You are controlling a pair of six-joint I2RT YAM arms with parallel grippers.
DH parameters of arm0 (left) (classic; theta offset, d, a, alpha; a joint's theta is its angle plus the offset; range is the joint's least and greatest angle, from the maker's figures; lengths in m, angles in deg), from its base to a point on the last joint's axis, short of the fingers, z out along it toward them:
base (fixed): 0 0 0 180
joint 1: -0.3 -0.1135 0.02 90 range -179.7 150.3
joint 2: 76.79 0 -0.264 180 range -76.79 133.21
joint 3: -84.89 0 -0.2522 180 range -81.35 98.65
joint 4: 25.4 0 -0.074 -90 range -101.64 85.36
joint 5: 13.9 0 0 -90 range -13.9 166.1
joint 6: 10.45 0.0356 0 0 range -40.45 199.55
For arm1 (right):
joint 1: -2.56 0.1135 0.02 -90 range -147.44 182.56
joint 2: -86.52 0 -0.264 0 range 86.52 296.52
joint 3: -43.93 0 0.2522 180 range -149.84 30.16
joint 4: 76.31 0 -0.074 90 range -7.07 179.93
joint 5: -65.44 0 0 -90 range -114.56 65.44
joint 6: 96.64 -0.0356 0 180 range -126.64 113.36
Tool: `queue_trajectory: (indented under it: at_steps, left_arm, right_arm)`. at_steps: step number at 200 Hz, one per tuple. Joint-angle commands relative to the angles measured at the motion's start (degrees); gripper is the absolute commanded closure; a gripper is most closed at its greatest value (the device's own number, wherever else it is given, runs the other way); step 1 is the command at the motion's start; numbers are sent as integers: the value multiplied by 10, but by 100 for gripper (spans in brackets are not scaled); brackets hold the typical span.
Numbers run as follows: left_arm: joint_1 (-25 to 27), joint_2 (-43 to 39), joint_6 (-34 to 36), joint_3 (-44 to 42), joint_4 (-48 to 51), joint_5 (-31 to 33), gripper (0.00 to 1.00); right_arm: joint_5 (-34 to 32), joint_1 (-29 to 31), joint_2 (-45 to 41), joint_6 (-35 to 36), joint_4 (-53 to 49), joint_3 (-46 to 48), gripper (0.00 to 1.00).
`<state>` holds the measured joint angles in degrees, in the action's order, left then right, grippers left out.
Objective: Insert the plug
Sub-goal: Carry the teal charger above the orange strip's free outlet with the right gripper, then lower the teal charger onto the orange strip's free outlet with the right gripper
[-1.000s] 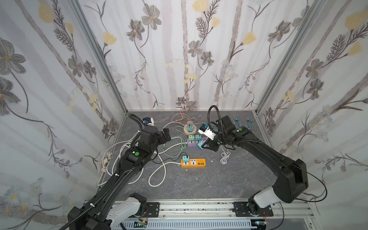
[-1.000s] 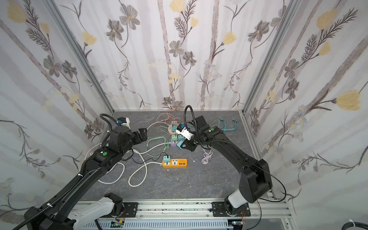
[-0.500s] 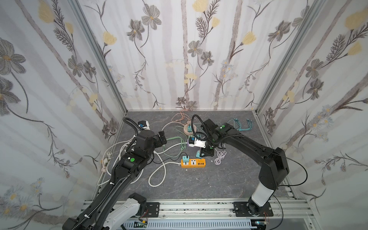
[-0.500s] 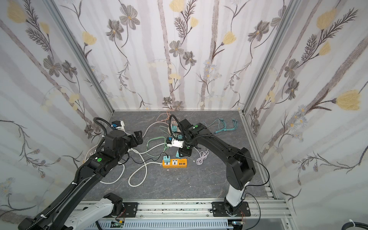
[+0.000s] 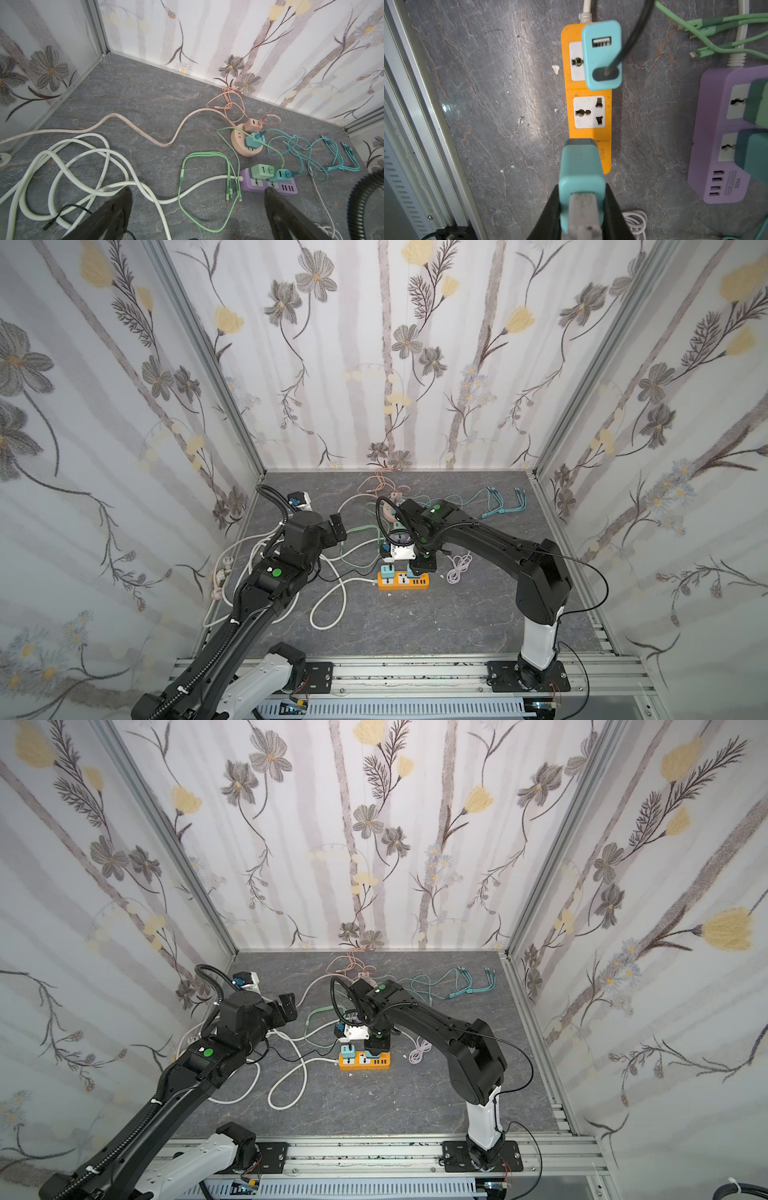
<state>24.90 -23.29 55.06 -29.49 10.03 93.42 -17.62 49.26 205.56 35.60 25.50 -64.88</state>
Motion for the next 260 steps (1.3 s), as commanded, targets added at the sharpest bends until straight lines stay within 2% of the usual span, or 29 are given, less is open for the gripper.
queue_trajectory:
  at_steps: [1,167,260]
  left_arm:
    - [-1,-7,1,-1,7,9,0]
    - [-2,-20,14,-7,7,7,0]
    - [-3,-17,7,-9,7,6,0]
  right_arm:
    - [-2,6,16,17,1,-18,100]
    - [-34,20,44,35,75,-12,100]
    - [-43,22,34,43,128,31,100]
